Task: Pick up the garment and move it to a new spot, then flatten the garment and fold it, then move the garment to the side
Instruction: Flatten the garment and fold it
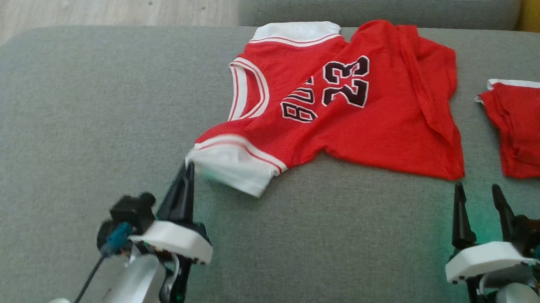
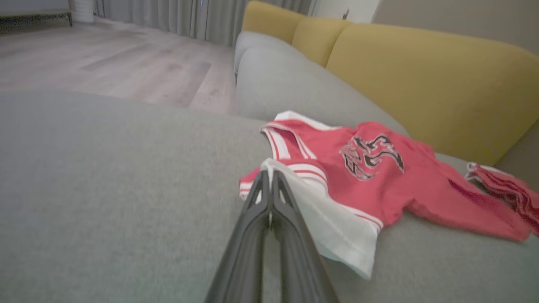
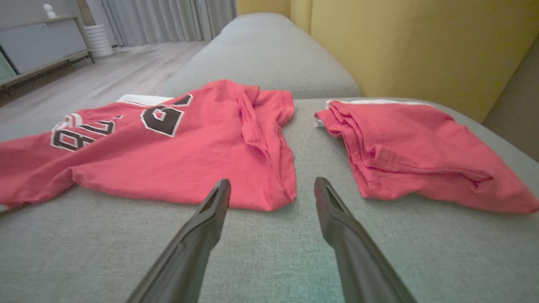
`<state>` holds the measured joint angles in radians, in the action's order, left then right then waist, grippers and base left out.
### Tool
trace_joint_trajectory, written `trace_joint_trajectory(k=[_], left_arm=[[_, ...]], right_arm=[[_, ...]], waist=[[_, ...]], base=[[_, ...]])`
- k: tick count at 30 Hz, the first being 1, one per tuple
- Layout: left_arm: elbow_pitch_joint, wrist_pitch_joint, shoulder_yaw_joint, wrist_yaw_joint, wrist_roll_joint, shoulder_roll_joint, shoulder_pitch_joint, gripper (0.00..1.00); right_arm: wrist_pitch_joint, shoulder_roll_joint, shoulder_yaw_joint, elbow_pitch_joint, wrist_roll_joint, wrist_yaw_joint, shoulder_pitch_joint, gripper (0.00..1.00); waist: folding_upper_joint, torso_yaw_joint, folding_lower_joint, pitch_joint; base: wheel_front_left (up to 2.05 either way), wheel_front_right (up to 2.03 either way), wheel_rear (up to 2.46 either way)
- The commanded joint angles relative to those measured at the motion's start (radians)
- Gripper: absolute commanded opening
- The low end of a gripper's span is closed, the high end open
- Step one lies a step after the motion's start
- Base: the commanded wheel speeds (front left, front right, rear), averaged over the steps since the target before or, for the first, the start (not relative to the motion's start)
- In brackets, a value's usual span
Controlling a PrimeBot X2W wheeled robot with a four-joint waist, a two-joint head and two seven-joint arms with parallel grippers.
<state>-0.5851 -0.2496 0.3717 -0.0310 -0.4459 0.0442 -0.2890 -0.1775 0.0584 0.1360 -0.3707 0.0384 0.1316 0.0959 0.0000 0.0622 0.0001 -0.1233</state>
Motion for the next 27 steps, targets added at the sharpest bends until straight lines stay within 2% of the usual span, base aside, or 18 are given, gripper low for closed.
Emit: trace_joint_trajectory(k=[1,6,11,16,27], left_arm=[[0.052,-0.012,-0.047,-0.001,0.015,0.006,-0.012,0.00],[0.204,-0.012,-0.095,-0.022,0.065,0.006,0.049,0.00],[0.263,-0.012,-0.083,-0.035,0.082,0.006,0.079,0.00],[0.287,-0.012,-0.077,-0.037,0.095,0.006,0.090,0.00],[0.277,-0.012,-0.065,-0.041,0.107,0.006,0.089,0.00]], right_arm=[[0.007,0.001,-0.008,0.017,-0.006,-0.001,0.047,1.00],[0.066,-0.007,0.064,-0.075,0.010,-0.001,0.097,1.00],[0.090,-0.008,0.077,-0.199,0.125,-0.001,0.158,1.00],[0.082,-0.008,0.090,-0.322,0.210,-0.001,0.224,1.00],[0.038,-0.008,0.118,-0.523,0.272,-0.001,0.366,1.00]], waist=[[0.0000,0.011,-0.0001,0.000],[0.0000,0.033,-0.0001,-0.001],[0.0000,0.052,-0.0001,-0.002],[0.0000,0.065,-0.0001,-0.010],[0.0000,0.083,-0.0001,-0.031]], base=[[0.00,0.00,0.00],[0.00,0.00,0.00],[0.00,0.00,0.00],[0.00,0.00,0.00],[0.00,0.00,0.00]])
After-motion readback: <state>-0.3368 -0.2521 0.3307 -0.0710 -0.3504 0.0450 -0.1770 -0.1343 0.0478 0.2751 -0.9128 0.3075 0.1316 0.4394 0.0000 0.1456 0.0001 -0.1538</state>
